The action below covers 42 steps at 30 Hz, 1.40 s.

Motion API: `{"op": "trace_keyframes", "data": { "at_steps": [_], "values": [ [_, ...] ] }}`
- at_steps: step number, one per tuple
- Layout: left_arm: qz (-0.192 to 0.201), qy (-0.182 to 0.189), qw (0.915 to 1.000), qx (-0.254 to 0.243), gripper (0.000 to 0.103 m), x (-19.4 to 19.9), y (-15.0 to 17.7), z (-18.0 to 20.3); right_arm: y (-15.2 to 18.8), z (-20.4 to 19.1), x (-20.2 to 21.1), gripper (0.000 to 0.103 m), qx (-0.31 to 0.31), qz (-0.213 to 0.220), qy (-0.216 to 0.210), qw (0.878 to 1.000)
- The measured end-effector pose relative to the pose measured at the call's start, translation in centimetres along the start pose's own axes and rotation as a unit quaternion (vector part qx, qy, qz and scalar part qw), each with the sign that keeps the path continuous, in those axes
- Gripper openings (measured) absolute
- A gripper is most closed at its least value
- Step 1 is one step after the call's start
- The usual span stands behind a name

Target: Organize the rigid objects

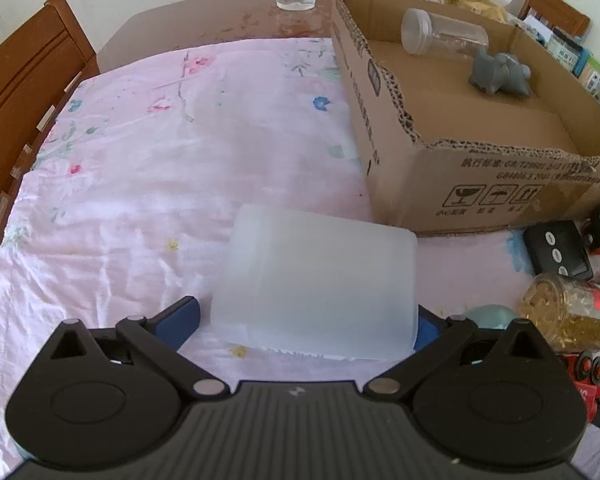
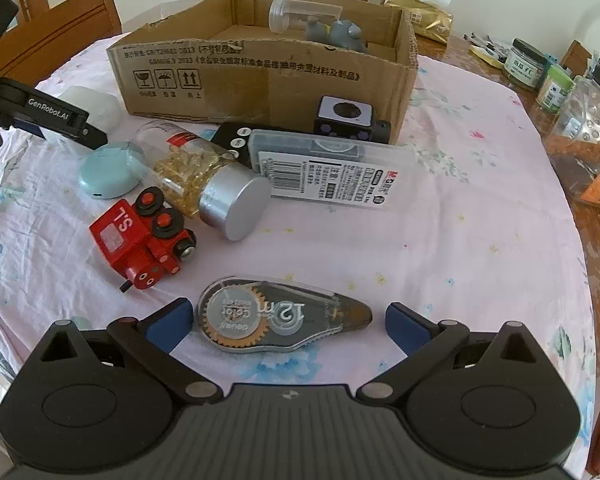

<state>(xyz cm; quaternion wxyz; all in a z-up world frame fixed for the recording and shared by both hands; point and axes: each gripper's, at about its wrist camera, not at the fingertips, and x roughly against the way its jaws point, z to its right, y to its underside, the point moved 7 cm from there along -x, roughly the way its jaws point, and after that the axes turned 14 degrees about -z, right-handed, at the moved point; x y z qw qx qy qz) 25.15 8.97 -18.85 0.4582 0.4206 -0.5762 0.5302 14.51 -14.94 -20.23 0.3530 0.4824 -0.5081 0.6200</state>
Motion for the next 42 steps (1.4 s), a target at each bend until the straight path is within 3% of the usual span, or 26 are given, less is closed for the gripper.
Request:
{"op": "trace_keyframes", "data": {
  "at_steps": [13, 23, 42],
  "values": [
    [0.032, -0.01, 0.997, -0.069, 0.102, 1.0, 0.2, 0.4, -0.1, -0.5, 0.0, 0.103, -0.011, 0.02, 0.004, 1.0],
    [0.036, 0.006, 0.995, -0.093, 0.089, 1.4, 0.0, 1.0, 0.3, -0.7, 0.1, 0.103, -0.031, 0.015, 0.011, 0.999],
    [0.044, 0.007, 0.9901, -0.133, 0.088, 2.4, -0.4, 1.6, -0.2, -0.6, 0.0, 0.099, -0.029, 0.012, 0.009, 0.999]
  ]
}}
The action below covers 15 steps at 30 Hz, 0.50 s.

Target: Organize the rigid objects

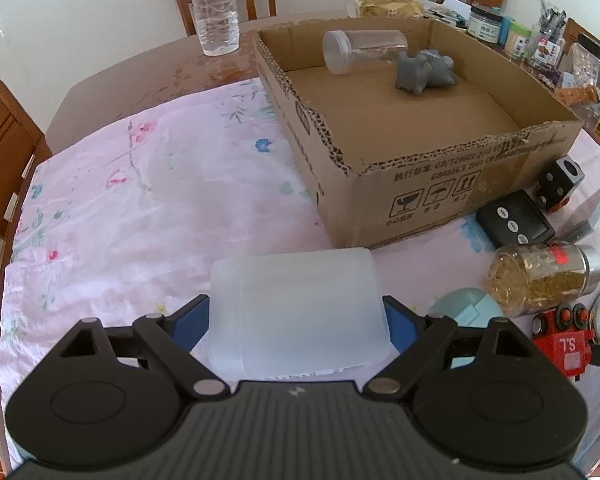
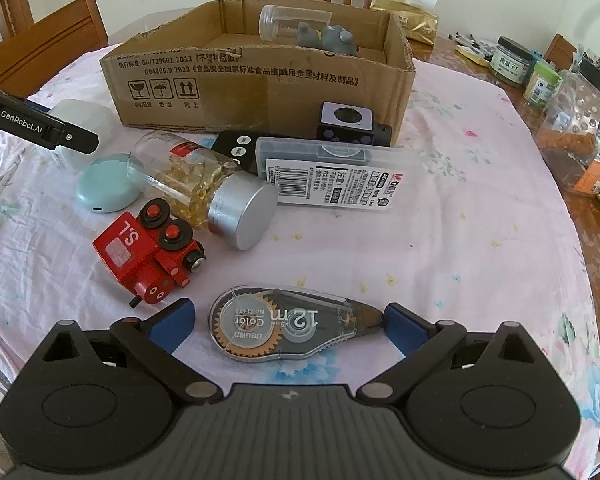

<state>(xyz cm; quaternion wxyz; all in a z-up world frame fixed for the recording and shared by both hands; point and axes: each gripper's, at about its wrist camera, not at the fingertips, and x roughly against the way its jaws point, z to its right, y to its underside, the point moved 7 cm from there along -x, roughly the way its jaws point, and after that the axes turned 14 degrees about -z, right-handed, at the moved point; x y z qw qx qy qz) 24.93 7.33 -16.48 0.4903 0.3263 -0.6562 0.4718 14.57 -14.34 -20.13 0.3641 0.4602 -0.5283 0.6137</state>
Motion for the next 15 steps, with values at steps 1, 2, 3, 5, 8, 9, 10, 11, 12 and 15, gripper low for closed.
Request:
{"op": "trace_keyframes", "data": {
  "at_steps": [1, 2, 3, 5, 8, 9, 10, 11, 12, 15],
  "values": [
    [0.0, -0.001, 1.0, -0.003, 0.088, 0.05, -0.06, 0.01, -0.03, 0.04, 0.06, 0.098, -0.003, 0.0, 0.001, 1.0],
    [-0.001, 0.0, 1.0, -0.006, 0.088, 0.09, -0.1, 0.02, -0.1, 0.1, 0.08, 0.097, -0.006, 0.0, 0.002, 1.0],
    [-0.002, 0.001, 1.0, -0.009, 0.088, 0.15, -0.14, 0.02, -0.14, 0.15, 0.12, 0.096, -0.008, 0.0, 0.002, 1.0],
    [-0.004, -0.002, 0.9999, -0.016, 0.088, 0.17, -0.22, 0.09, -0.19, 0.25, 0.13, 0.094, -0.011, 0.0, 0.004, 1.0],
    [-0.009, -0.002, 0.9997, -0.02, 0.088, 0.1, -0.31, 0.17, -0.29, 0.31, 0.14, 0.093, -0.014, -0.003, 0.005, 1.0],
    [-0.011, -0.001, 0.9997, -0.02, 0.088, 0.06, -0.32, 0.17, -0.32, 0.3, 0.13, 0.093, -0.014, -0.004, 0.005, 1.0],
    [-0.013, -0.001, 0.9997, -0.019, 0.088, 0.04, -0.33, 0.12, -0.33, 0.29, 0.13, 0.093, -0.014, -0.004, 0.005, 1.0],
    [-0.014, -0.001, 0.9998, -0.017, 0.088, 0.03, -0.36, 0.09, -0.35, 0.29, 0.13, 0.093, -0.014, -0.005, 0.005, 1.0],
    [-0.014, -0.001, 0.9998, -0.015, 0.088, 0.04, -0.39, 0.06, -0.38, 0.28, 0.13, 0.093, -0.013, -0.006, 0.005, 1.0],
    [-0.016, -0.004, 0.9998, -0.009, 0.085, 0.13, -0.51, 0.08, -0.4, 0.32, 0.12, 0.093, -0.012, -0.008, 0.004, 1.0]
  ]
}}
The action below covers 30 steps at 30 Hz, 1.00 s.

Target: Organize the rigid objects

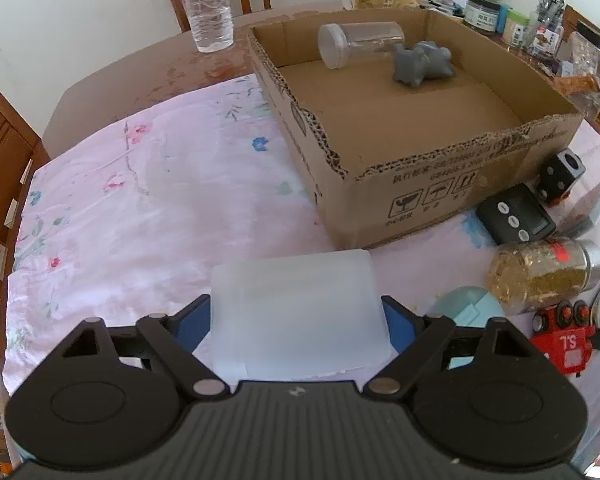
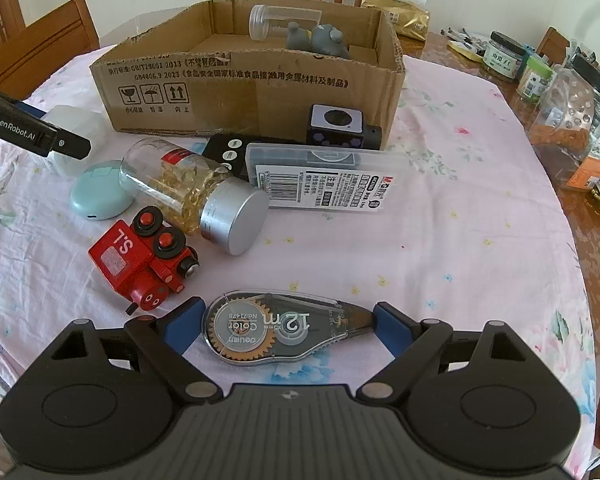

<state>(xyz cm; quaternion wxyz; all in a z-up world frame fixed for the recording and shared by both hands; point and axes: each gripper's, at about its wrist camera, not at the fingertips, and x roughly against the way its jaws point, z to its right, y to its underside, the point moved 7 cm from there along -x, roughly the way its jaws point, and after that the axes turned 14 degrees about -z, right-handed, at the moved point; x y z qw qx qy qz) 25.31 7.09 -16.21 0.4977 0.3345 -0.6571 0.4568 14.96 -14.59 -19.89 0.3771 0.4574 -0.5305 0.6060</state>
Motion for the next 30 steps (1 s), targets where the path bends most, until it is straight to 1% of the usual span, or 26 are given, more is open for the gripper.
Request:
{"op": "trace_keyframes", "data": {
  "at_steps": [4, 8, 19, 21, 23, 27, 30],
  "values": [
    [-0.005, -0.005, 0.9999, 0.007, 0.085, 0.0, 0.0, 0.0, -0.1, 0.1, 0.0, 0.093, 0.001, -0.009, -0.001, 1.0],
    [-0.004, 0.005, 0.9999, 0.016, 0.085, 0.4, -0.1, 0.0, 0.0, 0.2, 0.0, 0.093, 0.005, -0.016, -0.001, 1.0],
    [-0.004, 0.004, 1.0, 0.0, 0.085, 1.9, 0.1, 0.7, -0.3, 1.0, 0.9, 0.093, 0.023, -0.021, -0.004, 1.0],
    [-0.012, 0.0, 0.9999, 0.003, 0.084, 1.5, 0.2, 0.7, -0.4, 1.1, 0.8, 0.093, 0.023, -0.022, -0.002, 0.999],
    [-0.026, -0.007, 0.9995, 0.017, 0.083, 1.0, 0.4, 0.4, -0.5, 1.2, 0.7, 0.093, 0.024, -0.022, -0.004, 0.999],
    [-0.047, -0.008, 0.9978, 0.047, 0.085, 0.5, 0.7, 0.1, -0.6, 1.0, 0.7, 0.093, 0.028, -0.02, -0.006, 0.999],
    [-0.057, -0.023, 0.9971, 0.045, 0.085, 0.2, 0.7, 0.3, -0.7, 1.1, 0.8, 0.093, 0.029, -0.019, -0.008, 0.999]
  ]
}}
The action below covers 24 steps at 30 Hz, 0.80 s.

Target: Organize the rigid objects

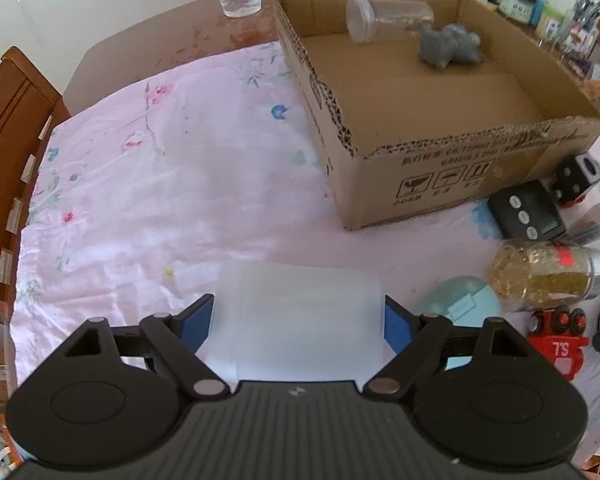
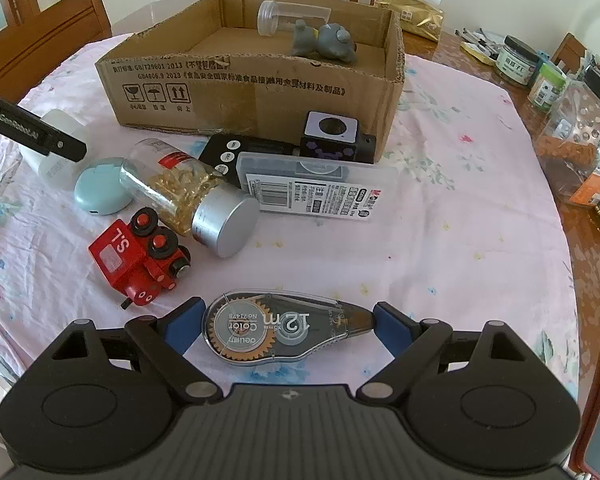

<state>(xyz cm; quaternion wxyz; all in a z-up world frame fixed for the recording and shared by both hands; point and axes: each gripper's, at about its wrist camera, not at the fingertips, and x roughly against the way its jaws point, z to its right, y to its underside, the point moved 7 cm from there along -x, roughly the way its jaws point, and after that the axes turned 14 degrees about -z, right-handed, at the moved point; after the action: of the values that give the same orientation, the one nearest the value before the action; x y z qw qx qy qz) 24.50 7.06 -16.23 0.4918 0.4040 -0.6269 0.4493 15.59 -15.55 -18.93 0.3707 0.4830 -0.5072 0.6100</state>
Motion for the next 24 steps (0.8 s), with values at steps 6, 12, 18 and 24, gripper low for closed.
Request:
{"op": "trace_keyframes", "data": {
  "at_steps": [6, 12, 18, 24],
  "values": [
    [0.0, 0.002, 1.0, -0.007, 0.083, 0.0, 0.0, 0.1, -0.3, 0.1, 0.3, 0.093, 0.004, 0.003, 0.0, 1.0],
    [0.006, 0.006, 0.9995, -0.03, 0.083, 1.6, 0.1, 0.7, -0.7, 0.4, 1.2, 0.093, 0.008, 0.005, -0.007, 1.0],
    [0.025, 0.025, 0.9966, -0.075, 0.083, 6.0, 0.0, 1.9, -2.2, 1.0, 4.0, 0.093, 0.023, 0.02, -0.018, 0.999],
    [0.078, 0.051, 0.992, -0.085, 0.083, 9.9, -3.2, 3.1, -5.1, 1.5, 7.3, 0.093, 0.046, 0.059, -0.03, 0.997]
  ]
}}
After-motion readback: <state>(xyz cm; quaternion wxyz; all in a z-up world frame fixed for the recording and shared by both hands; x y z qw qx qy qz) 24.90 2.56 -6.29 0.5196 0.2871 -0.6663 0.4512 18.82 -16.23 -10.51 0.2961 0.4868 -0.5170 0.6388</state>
